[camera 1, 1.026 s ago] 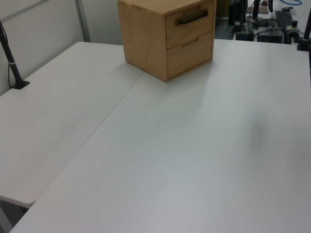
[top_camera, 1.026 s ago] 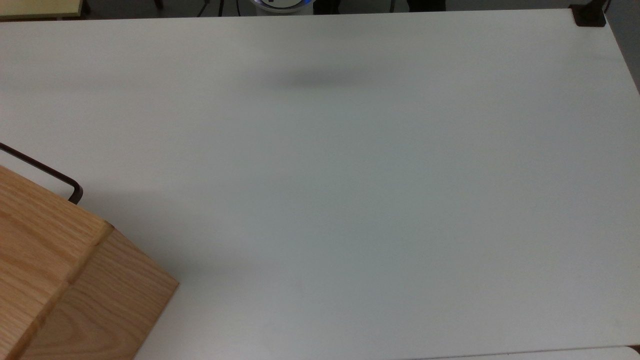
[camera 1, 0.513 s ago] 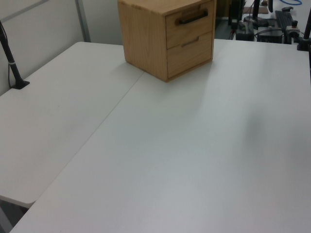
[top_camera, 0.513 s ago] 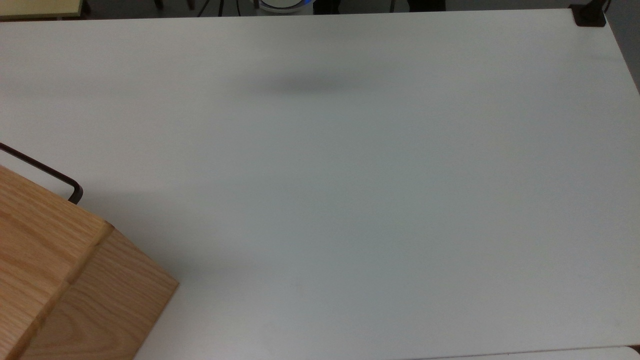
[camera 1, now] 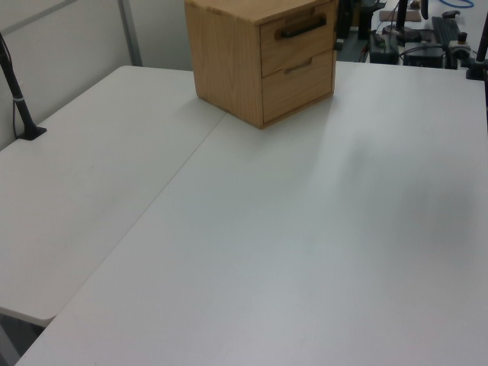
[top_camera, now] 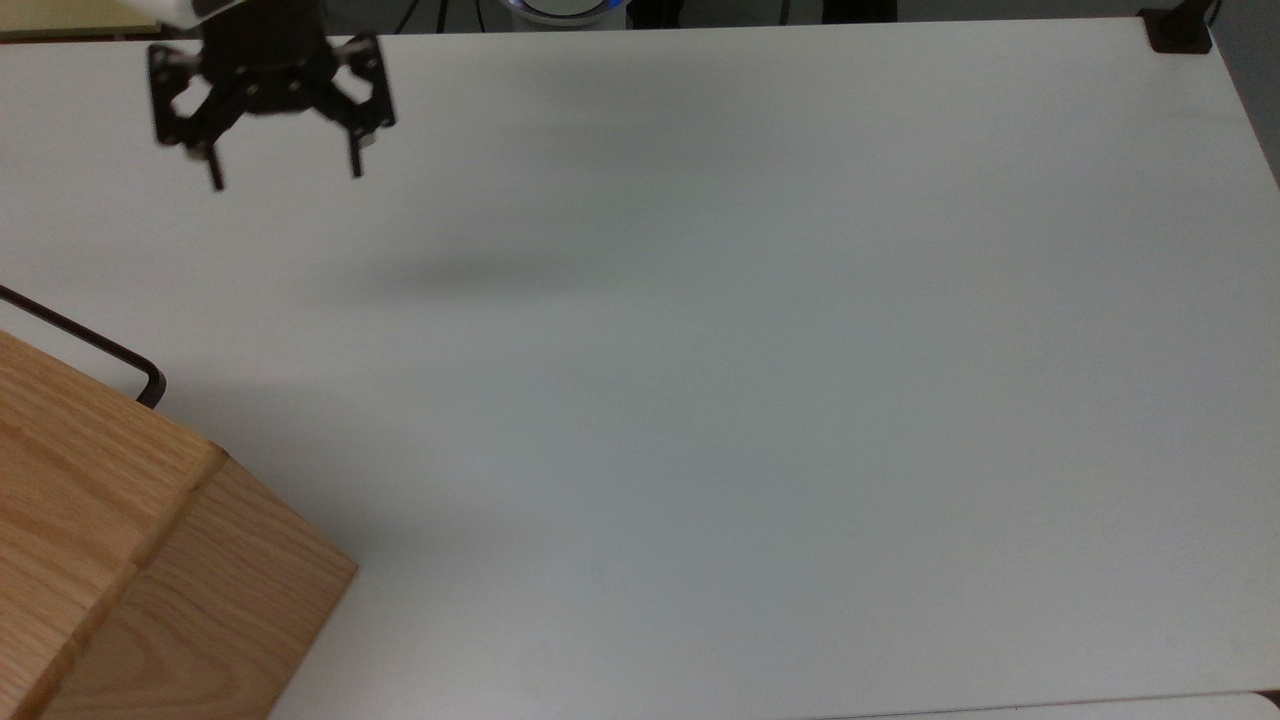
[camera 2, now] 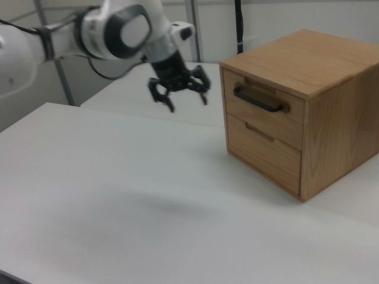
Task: Open the drawer by sliding it
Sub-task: 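Move the gripper to the upper drawer's black handle and grasp it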
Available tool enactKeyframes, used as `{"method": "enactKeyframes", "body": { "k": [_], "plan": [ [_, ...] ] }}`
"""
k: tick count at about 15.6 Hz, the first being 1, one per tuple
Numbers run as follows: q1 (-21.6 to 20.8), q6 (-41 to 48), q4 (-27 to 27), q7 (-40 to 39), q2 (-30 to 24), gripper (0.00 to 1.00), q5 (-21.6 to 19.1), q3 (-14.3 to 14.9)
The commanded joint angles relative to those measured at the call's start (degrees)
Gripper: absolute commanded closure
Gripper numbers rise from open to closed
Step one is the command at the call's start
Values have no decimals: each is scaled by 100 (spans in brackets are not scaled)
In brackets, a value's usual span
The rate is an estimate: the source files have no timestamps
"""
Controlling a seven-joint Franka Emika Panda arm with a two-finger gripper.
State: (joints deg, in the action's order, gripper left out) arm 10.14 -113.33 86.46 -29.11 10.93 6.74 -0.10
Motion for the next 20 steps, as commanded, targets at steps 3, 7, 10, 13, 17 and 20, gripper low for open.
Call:
{"method": "enactKeyframes", "body": {
  "k": [3,7,10,13,17,20],
  "plan": [
    [190,-1769,-15,-2289,436,0,345,458],
    [163,-2509,-6,-2933,586,2,389,564],
    [137,-2948,-6,-2951,788,19,626,564],
    [128,-3572,-6,-2951,1069,32,854,564],
    [119,-4126,29,-2951,1254,54,1004,660],
    [102,-4145,38,-2934,1245,84,1004,669]
  ]
}}
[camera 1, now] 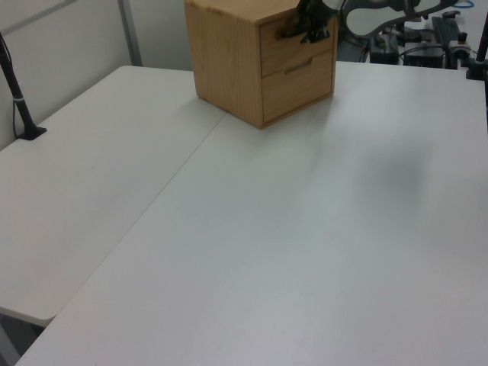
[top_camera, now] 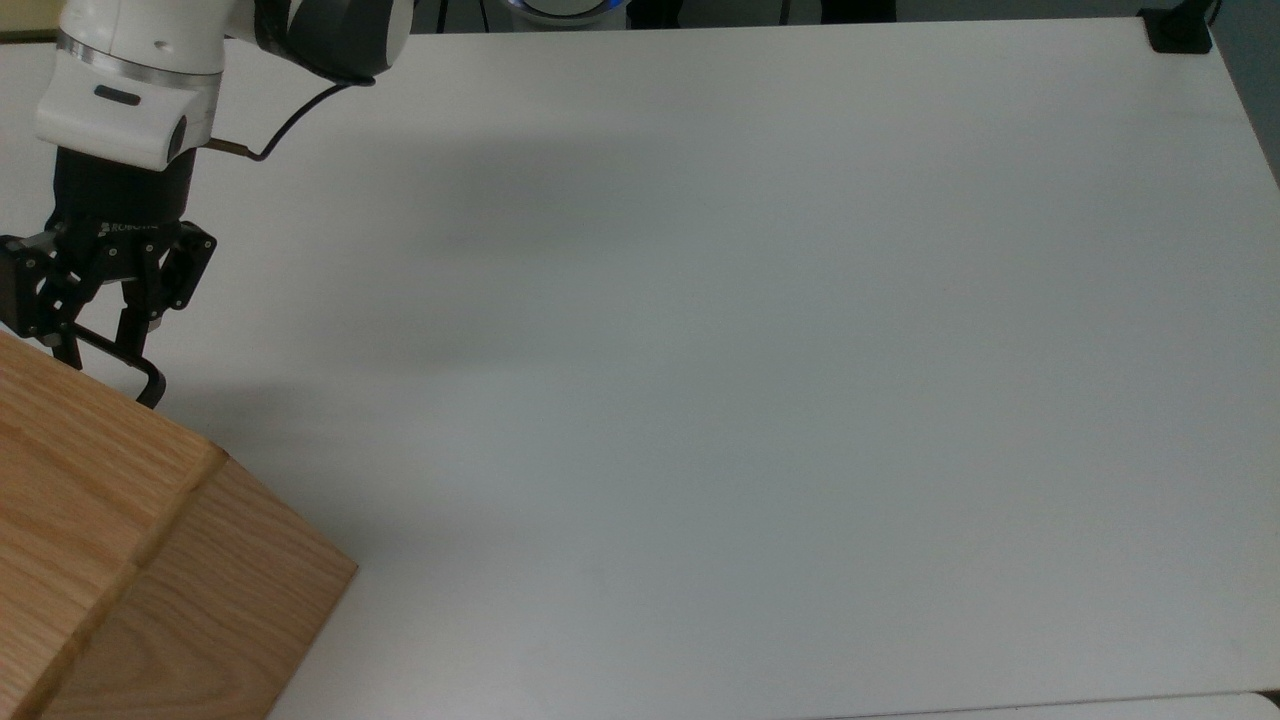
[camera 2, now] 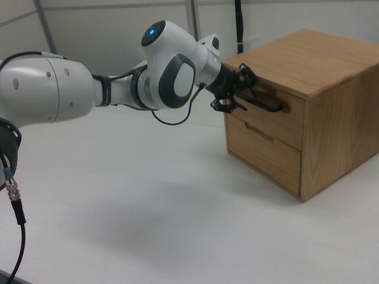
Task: Open the drawer by sliding it
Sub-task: 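Move the gripper to the upper drawer's black handle and grasp it, then pull the handle outward, sliding the upper drawer out of the cabinet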
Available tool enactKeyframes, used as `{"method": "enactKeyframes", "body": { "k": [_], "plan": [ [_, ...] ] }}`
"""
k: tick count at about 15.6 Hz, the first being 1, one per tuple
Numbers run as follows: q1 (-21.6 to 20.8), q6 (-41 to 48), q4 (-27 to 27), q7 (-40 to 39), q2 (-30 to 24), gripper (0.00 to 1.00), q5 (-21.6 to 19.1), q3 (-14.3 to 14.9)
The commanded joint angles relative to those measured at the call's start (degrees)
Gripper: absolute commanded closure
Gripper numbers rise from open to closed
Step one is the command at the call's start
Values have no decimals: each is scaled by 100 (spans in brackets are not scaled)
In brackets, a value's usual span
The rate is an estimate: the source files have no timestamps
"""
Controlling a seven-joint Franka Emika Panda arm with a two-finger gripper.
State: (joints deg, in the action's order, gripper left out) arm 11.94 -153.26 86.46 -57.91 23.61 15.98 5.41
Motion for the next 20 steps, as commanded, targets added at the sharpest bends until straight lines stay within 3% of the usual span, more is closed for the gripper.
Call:
{"method": "enactKeyframes", "body": {
  "k": [1,6,13,16,20],
  "plan": [
    [-78,-151,55,-19,-49,86,64,109],
    [-78,-116,239,69,-294,87,2,100],
    [-324,59,1759,166,-1603,87,-7,39],
    [-526,620,2103,263,-2078,87,-7,30],
    [-833,1753,2112,367,-2509,87,-147,30]
  ]
}}
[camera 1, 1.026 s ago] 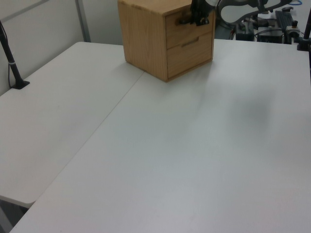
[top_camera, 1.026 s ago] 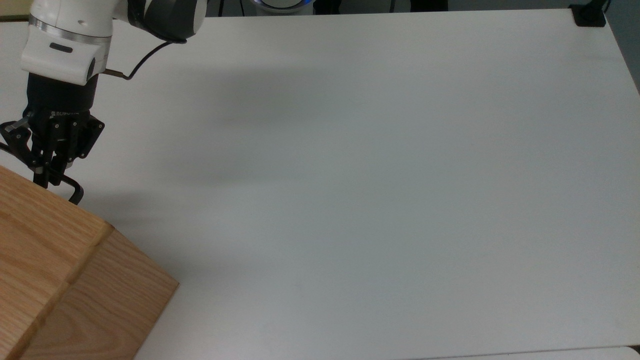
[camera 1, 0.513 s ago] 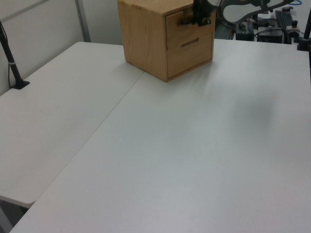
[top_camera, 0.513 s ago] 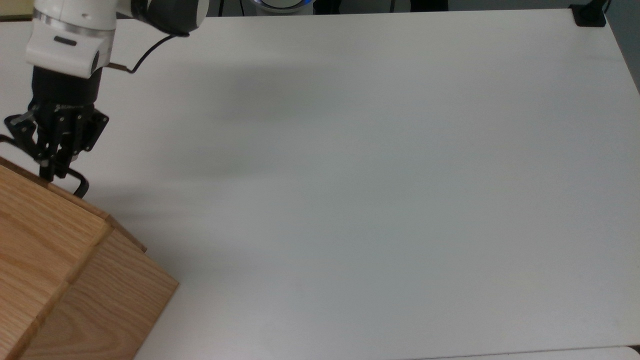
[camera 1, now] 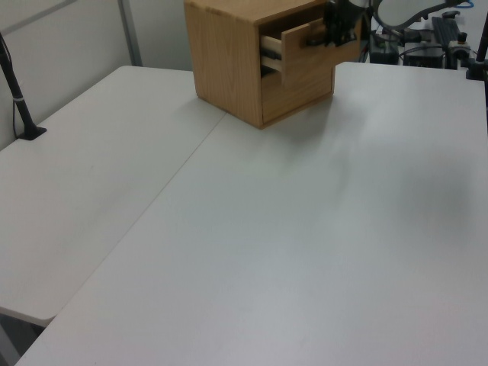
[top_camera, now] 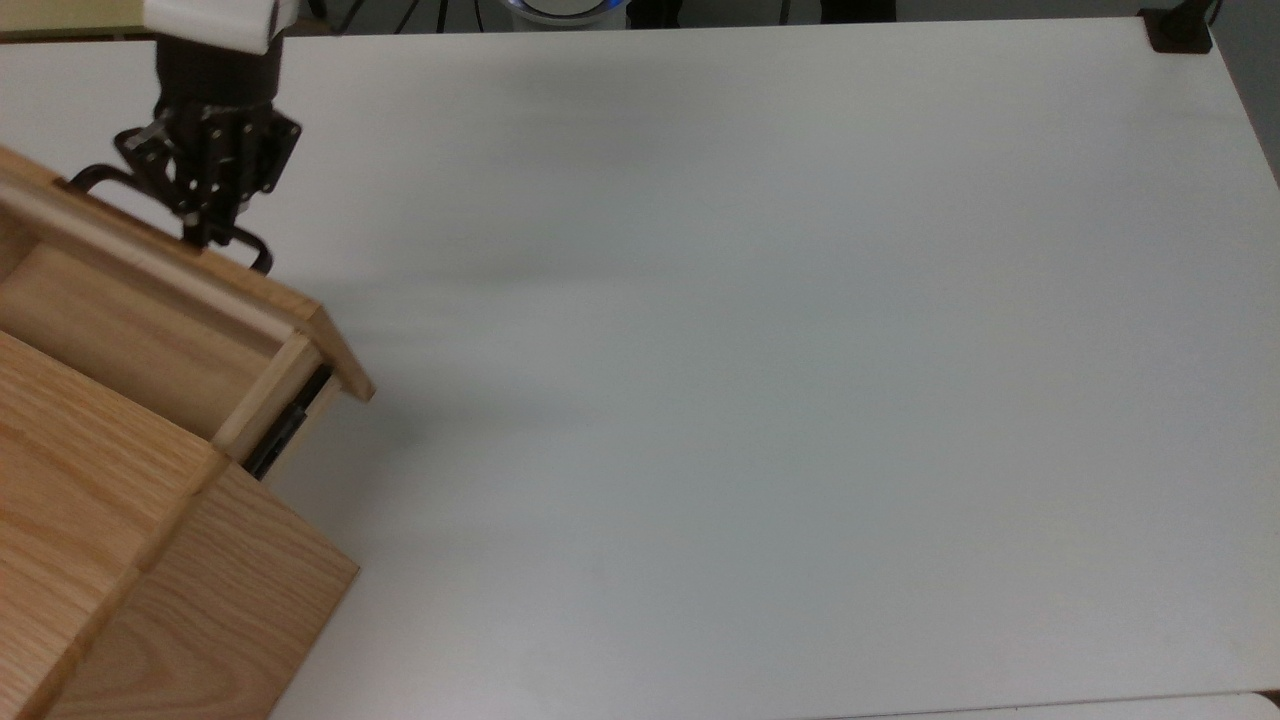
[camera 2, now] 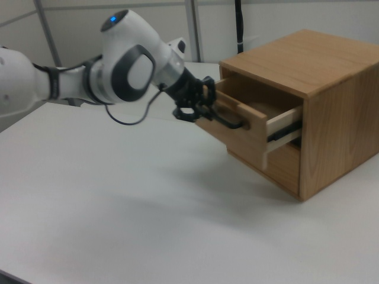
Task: Open the drawer by sliding it
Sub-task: 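Pull the handle outward, sliding the upper drawer out of the cabinet, then release the handle and lift the gripper away from the drawer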
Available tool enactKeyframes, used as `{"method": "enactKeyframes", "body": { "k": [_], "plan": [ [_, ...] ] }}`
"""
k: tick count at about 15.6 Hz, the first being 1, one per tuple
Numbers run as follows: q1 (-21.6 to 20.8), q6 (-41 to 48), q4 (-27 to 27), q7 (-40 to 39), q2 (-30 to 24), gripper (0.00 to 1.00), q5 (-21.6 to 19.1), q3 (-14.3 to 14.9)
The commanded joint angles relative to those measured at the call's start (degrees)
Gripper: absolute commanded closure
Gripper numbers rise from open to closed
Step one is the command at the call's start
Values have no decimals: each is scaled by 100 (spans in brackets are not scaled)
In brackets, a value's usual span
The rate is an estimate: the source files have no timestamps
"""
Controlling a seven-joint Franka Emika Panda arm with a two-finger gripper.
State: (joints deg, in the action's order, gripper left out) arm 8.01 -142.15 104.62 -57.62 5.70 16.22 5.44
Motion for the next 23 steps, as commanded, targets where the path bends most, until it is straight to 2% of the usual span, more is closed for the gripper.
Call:
{"method": "enactKeyframes", "body": {
  "k": [1,5,8,9,10,11,14,17,21,23],
  "plan": [
    [-519,932,296,383,-833,87,-285,28],
    [-704,1917,287,383,-1133,84,-383,-77],
    [-687,2121,234,418,-1124,60,-593,-139],
    [-687,2121,217,427,-1098,55,-603,-139],
    [-678,2113,217,427,-1063,34,-603,-139],
    [-661,2112,208,488,-1054,0,-611,-139],
    [-722,2374,173,952,-1106,0,-716,-165],
    [-775,3498,-353,2741,-1045,0,-1112,-595],
    [-915,3930,-425,5571,-1054,0,-1385,-982],
    [-916,4447,-451,6409,-1071,0,-1376,-1132]
  ]
}}
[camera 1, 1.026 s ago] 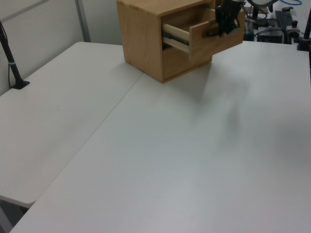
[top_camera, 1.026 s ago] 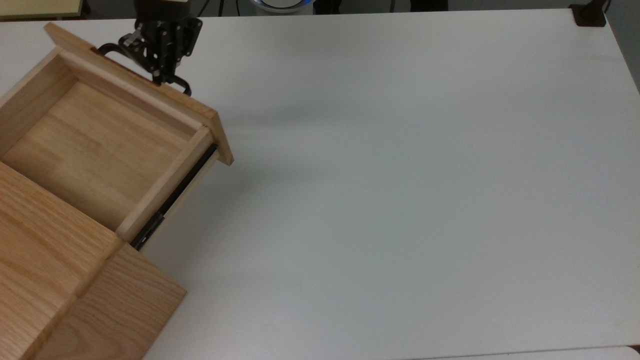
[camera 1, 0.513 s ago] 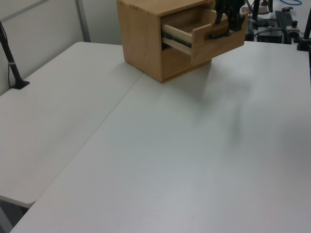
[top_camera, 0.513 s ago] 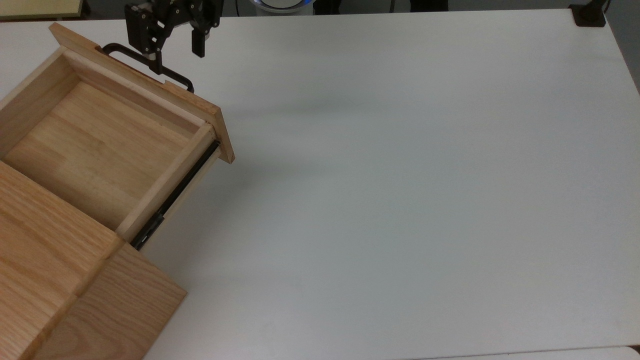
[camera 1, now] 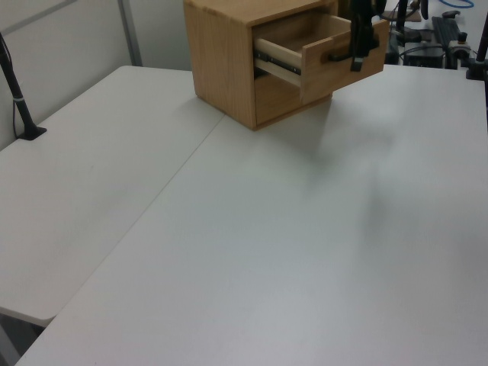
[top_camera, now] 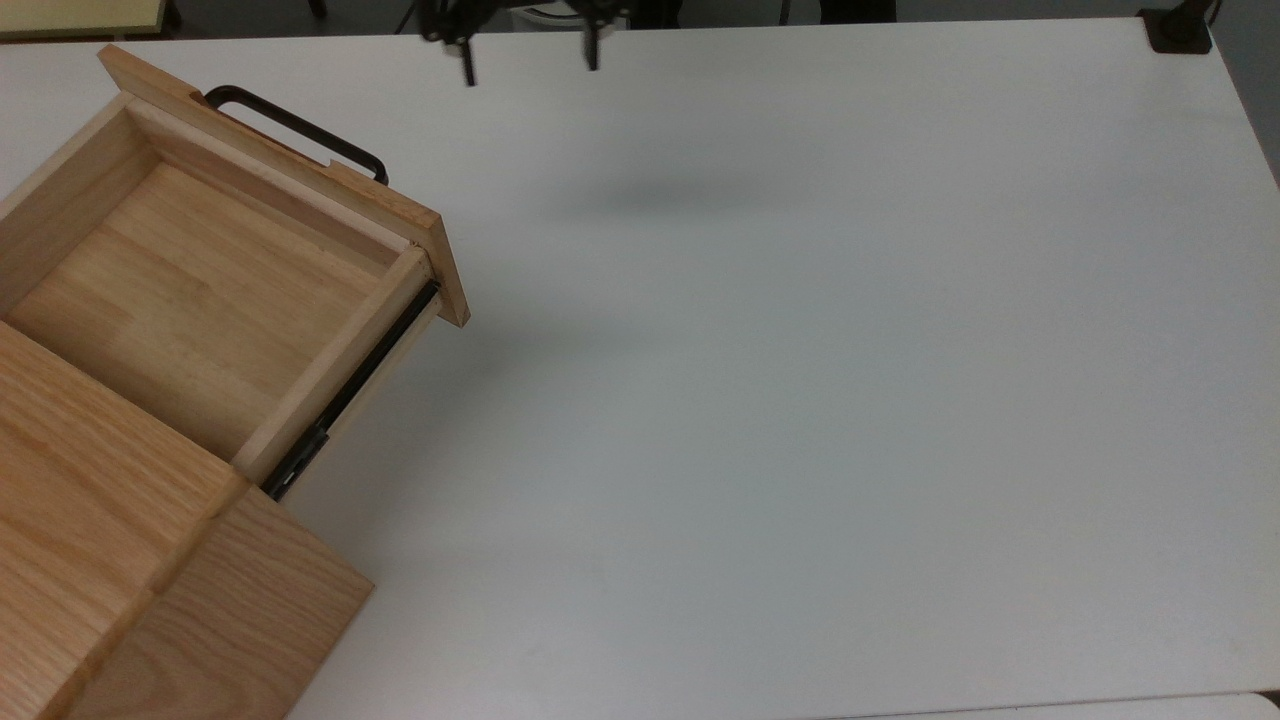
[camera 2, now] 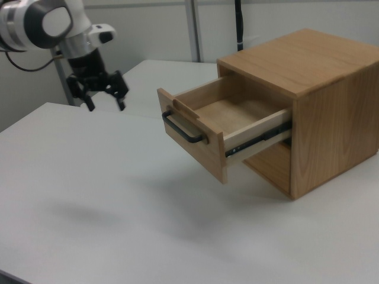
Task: Open the drawer by sliding it
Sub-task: 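Release the handle and lift the gripper away from the drawer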
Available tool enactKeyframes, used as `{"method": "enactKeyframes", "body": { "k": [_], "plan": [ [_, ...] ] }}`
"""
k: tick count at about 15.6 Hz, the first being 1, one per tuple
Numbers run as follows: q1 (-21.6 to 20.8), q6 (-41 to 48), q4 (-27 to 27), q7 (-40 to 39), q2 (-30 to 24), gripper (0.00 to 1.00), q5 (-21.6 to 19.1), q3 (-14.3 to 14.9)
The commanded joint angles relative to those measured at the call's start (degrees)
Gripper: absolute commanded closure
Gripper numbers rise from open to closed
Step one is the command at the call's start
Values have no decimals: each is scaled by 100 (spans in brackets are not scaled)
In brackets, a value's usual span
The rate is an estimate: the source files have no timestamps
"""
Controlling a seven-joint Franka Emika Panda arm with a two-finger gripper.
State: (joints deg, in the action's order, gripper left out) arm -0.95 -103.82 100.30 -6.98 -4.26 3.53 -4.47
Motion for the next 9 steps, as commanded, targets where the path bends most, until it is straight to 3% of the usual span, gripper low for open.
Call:
{"method": "enactKeyframes", "body": {
  "k": [1,3,9],
  "plan": [
    [-28,983,-193,1453,-48,0,-107,-142],
    [-89,1765,-457,1463,83,0,-107,-116],
    [-125,1787,-538,1507,119,0,-177,-46]
  ]
}}
